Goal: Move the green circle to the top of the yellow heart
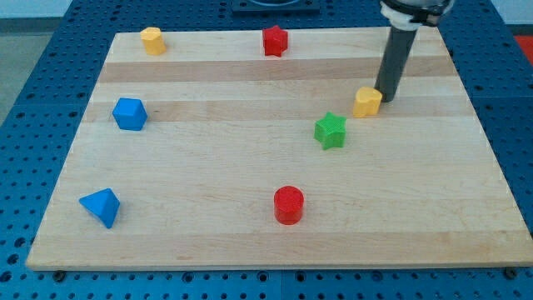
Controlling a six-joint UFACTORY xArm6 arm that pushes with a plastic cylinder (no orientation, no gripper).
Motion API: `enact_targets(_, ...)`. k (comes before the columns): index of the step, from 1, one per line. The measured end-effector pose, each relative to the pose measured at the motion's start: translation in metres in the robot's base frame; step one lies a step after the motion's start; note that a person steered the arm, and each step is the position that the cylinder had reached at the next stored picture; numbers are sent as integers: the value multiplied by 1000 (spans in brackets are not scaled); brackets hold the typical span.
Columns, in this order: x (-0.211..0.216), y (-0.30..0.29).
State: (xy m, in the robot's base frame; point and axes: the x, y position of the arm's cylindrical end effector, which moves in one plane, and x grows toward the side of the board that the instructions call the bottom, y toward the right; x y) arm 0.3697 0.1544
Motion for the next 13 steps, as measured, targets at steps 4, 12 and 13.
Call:
enact_targets(4, 11, -57)
enact_targets(12, -150, 57)
enact_targets(13, -155, 27)
